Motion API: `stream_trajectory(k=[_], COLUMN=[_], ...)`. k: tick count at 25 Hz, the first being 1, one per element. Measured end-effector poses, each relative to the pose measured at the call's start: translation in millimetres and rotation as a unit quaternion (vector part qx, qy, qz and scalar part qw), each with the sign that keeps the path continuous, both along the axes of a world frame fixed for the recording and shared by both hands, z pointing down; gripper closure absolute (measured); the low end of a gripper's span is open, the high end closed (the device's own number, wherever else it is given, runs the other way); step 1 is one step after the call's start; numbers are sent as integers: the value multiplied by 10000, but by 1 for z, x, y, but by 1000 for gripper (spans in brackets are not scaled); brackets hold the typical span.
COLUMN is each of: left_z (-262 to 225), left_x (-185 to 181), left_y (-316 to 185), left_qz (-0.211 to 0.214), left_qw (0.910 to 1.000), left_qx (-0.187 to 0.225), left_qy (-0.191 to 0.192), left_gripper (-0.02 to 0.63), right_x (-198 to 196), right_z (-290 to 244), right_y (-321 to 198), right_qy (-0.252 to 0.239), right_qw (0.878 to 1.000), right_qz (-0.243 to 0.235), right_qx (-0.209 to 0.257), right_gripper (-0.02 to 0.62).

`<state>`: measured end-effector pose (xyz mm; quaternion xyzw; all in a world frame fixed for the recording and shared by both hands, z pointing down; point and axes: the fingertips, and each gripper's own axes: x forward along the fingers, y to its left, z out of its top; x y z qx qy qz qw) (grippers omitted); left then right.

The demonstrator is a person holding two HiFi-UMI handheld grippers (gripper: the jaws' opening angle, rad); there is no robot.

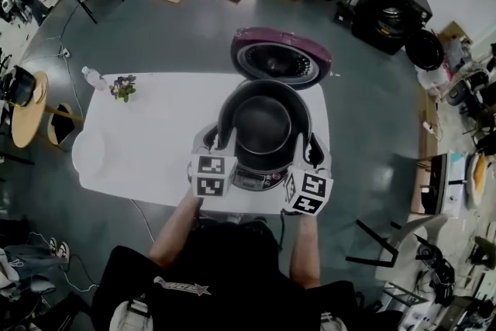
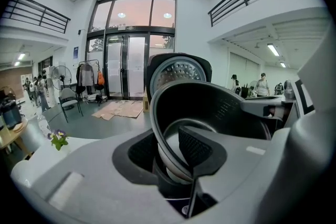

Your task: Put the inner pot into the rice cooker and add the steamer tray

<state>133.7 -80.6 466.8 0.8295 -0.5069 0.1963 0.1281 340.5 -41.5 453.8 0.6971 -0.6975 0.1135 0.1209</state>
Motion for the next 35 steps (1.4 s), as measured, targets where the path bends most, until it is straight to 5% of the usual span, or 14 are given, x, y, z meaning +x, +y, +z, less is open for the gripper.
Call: stream_trajectory(k=[35], left_z=[79], left_x=[10], left_y=[-34], left_qz=[43], left_qw=[9891], left_qx=[-1302], left_qy=[-691], left_gripper=[462], right_x=[9], right_z=[90], right_y=[-39], right_qy=[-270], right_qw=[9885], right_qz=[-23], right_qx=[-1489], right_gripper=[514])
